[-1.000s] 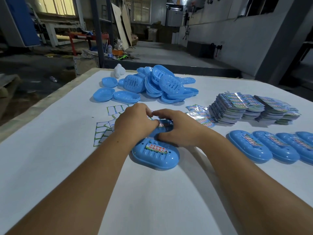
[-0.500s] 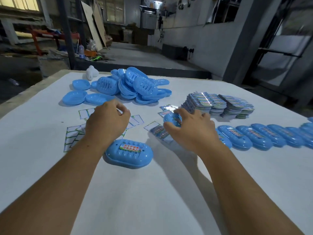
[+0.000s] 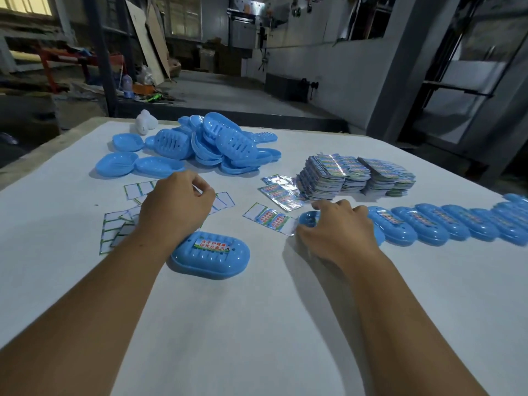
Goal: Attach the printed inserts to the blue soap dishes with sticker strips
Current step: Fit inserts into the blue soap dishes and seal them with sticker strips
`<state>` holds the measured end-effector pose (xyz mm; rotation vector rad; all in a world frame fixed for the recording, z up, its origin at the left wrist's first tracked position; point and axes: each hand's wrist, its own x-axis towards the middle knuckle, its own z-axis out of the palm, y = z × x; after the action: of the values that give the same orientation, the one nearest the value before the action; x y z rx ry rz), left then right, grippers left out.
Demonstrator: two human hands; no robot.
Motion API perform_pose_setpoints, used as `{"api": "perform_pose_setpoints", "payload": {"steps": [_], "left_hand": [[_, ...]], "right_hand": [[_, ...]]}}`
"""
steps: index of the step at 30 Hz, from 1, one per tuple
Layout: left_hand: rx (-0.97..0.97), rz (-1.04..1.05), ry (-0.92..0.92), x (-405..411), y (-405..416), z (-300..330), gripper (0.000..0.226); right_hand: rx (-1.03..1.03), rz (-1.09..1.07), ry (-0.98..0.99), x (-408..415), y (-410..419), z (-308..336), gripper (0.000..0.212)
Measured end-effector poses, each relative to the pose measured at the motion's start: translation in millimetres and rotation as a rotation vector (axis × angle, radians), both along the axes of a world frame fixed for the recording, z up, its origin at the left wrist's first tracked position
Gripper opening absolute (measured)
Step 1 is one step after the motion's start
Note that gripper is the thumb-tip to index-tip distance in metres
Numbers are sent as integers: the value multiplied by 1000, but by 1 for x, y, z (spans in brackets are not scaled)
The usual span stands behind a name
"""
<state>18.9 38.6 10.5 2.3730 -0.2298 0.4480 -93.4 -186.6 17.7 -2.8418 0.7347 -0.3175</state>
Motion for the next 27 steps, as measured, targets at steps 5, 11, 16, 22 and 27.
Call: {"api": "perform_pose_setpoints", "payload": {"steps": [5,11,16,22,27], "left_hand": [[7,-38,32,-2,-1,2,11],[55,-133,62,-7,-5,2,13],[-29,-84,74,-10,-11,-3,9],[-424,-93,138,-12,-24,-4,9],[-567,-99,186,-10,-27,0,14]], "right_hand": [[7,-35,-23,3,-11,0,45],[3,-97,-37,7,-25,-1,44],[68,68,-179,12,-9,2,47],[457,729,-122,14,50,4,51],[436,819,-13,19,60,-1,68]]}}
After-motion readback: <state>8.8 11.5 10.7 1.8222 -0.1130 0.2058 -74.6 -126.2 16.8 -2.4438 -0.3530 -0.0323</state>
